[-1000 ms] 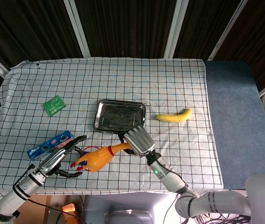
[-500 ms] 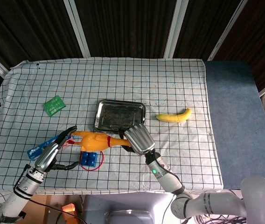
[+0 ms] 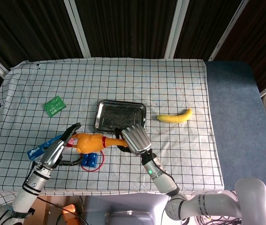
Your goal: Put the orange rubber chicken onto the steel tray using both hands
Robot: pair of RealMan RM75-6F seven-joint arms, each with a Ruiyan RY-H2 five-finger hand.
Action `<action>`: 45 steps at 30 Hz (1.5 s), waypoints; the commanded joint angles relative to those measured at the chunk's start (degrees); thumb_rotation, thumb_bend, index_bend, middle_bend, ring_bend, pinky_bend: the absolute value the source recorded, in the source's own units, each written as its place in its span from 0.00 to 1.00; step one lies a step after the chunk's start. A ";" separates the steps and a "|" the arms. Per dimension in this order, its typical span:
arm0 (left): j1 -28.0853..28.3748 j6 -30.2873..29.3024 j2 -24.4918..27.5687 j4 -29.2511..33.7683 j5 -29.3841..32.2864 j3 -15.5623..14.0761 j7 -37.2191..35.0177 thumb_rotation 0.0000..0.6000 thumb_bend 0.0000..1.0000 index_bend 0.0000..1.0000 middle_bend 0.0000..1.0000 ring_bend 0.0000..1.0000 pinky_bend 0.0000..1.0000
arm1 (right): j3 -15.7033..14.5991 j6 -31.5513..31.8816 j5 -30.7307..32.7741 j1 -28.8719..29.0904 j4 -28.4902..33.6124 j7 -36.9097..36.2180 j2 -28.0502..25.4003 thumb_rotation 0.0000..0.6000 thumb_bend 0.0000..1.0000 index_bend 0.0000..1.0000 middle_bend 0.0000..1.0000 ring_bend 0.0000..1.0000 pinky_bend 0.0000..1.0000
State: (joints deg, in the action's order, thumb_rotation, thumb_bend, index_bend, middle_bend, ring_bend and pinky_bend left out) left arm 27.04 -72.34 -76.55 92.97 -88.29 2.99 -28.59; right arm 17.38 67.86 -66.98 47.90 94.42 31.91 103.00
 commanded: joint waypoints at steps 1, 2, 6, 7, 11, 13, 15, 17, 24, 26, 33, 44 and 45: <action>0.19 0.84 -1.01 -0.02 1.16 0.71 -0.34 1.00 0.22 0.12 0.18 0.29 0.38 | 0.11 -0.07 0.27 0.08 0.03 0.12 0.11 1.00 0.65 0.95 0.76 0.82 0.89; 0.24 0.76 -1.36 -0.22 1.31 1.01 -0.44 1.00 0.22 0.17 0.25 0.34 0.40 | 0.10 -0.07 0.37 0.11 0.04 0.19 0.17 1.00 0.65 0.95 0.76 0.82 0.89; 0.22 0.36 -2.76 -0.27 1.90 1.85 -1.31 1.00 0.25 0.48 0.63 0.55 0.61 | 0.04 -0.11 0.80 0.17 -0.05 0.56 0.32 1.00 0.65 0.95 0.76 0.82 0.89; 0.10 0.08 -3.33 -0.28 2.33 2.20 -1.40 1.00 0.28 0.58 0.72 0.62 0.69 | 0.02 -0.11 0.96 0.18 -0.06 0.72 0.34 1.00 0.65 0.95 0.76 0.82 0.89; -0.44 -1.24 -5.24 -0.43 3.54 3.24 0.21 1.00 0.54 0.81 0.93 0.82 0.89 | -0.02 0.03 1.21 0.15 -0.05 1.07 0.31 1.00 0.65 0.95 0.76 0.82 0.89; -0.66 -1.86 -5.98 -0.79 3.56 3.37 2.21 1.00 0.59 0.84 0.96 0.85 0.93 | -0.04 0.05 1.34 0.11 -0.01 1.14 0.22 1.00 0.65 0.95 0.76 0.82 0.89; -0.95 -2.80 -6.75 -1.05 3.53 3.64 3.75 1.00 0.59 0.85 0.98 0.87 0.94 | -0.06 0.11 1.35 0.07 0.01 1.20 0.11 1.00 0.65 0.95 0.76 0.82 0.89; -1.19 -3.54 -7.33 -1.27 3.24 3.72 4.98 1.00 0.60 0.85 0.98 0.88 0.95 | -0.16 0.20 1.33 0.00 0.01 1.27 -0.02 1.00 0.65 0.95 0.76 0.82 0.89; -1.48 -3.65 -6.70 -0.87 2.35 3.49 4.90 1.00 0.51 0.70 0.83 0.71 0.76 | -0.21 0.12 1.56 -0.07 0.01 1.22 -0.40 1.00 0.65 0.95 0.76 0.82 0.89; -0.99 -1.77 -5.05 -0.61 1.48 2.38 4.67 1.00 0.41 0.40 0.50 0.42 0.48 | -0.32 0.12 1.46 -0.13 -0.07 1.24 -0.62 1.00 0.65 0.95 0.76 0.82 0.89; -1.50 -3.42 -1.18 -1.49 0.39 3.10 3.50 1.00 0.25 0.00 0.00 0.00 0.03 | -2.28 0.55 0.14 -1.75 1.47 0.76 -3.45 1.00 0.65 0.95 0.76 0.82 0.89; -4.04 -8.91 4.92 -2.74 -1.39 3.99 1.34 1.00 0.24 0.00 0.00 0.00 0.00 | -4.37 0.36 -2.54 -4.45 1.29 -3.44 -8.46 1.00 0.65 0.95 0.76 0.82 0.89; -4.42 -9.28 5.63 -2.74 -1.41 3.88 1.83 1.00 0.24 0.00 0.00 0.00 0.00 | -4.19 0.36 -2.65 -4.36 0.43 -3.41 -8.41 1.00 0.65 0.95 0.76 0.82 0.89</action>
State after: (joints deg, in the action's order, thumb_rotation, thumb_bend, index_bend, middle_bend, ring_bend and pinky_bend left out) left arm 23.47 -80.53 -72.39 90.35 -89.48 6.80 -27.35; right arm 13.08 68.20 -69.44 43.62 95.86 28.60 94.74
